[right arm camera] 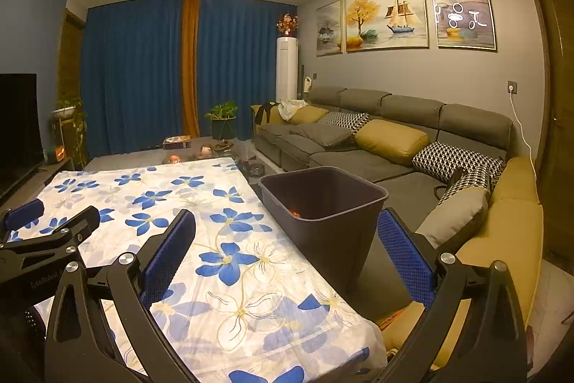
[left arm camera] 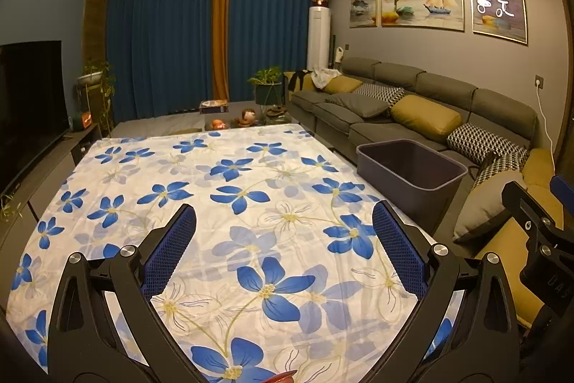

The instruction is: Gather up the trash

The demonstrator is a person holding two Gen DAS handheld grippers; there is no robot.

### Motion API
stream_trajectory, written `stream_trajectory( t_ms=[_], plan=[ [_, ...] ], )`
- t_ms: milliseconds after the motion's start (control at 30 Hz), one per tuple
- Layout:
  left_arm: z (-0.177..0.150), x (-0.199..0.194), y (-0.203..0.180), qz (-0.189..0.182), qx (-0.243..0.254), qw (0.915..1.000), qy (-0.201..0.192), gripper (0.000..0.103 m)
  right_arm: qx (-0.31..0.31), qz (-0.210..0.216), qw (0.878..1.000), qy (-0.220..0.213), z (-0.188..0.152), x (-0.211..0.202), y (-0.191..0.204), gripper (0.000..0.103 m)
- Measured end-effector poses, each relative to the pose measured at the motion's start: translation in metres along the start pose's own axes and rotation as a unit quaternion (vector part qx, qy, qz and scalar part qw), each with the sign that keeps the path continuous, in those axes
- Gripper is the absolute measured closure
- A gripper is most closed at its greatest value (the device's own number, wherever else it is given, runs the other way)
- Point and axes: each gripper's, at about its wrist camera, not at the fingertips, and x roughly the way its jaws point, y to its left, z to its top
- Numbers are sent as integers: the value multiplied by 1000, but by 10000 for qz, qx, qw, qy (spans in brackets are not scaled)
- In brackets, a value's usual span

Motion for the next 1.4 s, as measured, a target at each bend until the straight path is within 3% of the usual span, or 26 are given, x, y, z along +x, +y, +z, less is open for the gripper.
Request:
stream_trajectory(
  t_ms=[1400],
  plan=[
    [6,-7,-3,-87,-6,9999,-116,6,-31,30,10000,-32,1,1,3,5]
  ],
)
